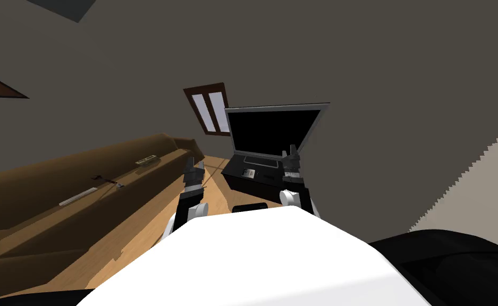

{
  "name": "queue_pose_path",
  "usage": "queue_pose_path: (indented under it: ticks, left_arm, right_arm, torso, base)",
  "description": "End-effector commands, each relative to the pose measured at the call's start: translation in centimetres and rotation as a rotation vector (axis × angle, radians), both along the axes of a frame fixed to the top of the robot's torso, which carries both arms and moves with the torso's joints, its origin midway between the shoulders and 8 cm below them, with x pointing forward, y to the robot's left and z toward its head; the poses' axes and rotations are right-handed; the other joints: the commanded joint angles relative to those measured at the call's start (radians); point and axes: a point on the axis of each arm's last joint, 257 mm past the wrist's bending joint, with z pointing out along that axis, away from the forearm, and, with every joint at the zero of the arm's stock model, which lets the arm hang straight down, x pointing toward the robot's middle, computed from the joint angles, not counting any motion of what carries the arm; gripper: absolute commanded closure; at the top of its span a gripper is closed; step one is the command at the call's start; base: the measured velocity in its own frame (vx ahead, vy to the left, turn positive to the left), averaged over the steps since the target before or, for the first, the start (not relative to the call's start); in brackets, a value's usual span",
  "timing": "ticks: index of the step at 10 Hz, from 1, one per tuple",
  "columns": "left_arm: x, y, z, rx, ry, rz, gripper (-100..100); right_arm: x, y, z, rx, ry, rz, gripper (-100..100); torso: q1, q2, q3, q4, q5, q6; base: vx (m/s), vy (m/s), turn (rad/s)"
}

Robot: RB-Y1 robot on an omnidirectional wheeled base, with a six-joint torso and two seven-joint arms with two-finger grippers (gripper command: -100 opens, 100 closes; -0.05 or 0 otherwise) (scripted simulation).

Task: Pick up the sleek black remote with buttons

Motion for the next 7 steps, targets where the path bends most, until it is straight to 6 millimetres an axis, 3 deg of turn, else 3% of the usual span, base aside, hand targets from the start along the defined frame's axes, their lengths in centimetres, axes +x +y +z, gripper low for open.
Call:
queue_pose_path:
  ticks: [1,3,6,7]
  left_arm:
    - [0.0,0.0,0.0,0.000,0.000,0.000,0]
    - [0.0,0.0,0.0,0.000,0.000,0.000,0]
    - [0.0,0.0,0.0,0.000,0.000,0.000,0]
    - [0.0,0.0,0.0,0.000,0.000,0.000,0]
  right_arm:
    - [0.2,0.6,-0.6,-0.037,0.016,0.023,-100]
    - [0.5,1.6,-2.1,-0.088,0.050,0.058,-100]
    - [1.0,3.2,-6.4,-0.163,0.135,0.111,-100]
    - [1.1,3.1,-6.6,-0.163,0.139,0.111,-100]
  torso:
    - [0.000,0.000,0.000,0.000,0.000,0.000]
    - [0.001,-0.002,-0.001,0.000,0.000,0.000]
    - [0.004,-0.001,0.000,0.000,0.001,0.000]
    - [0.006,0.001,0.000,0.000,0.001,0.000]
  base:
    - [0.013,0.009,0.025]
    - [0.031,0.026,0.049]
    - [0.004,0.068,0.058]
    - [-0.007,0.061,0.022]
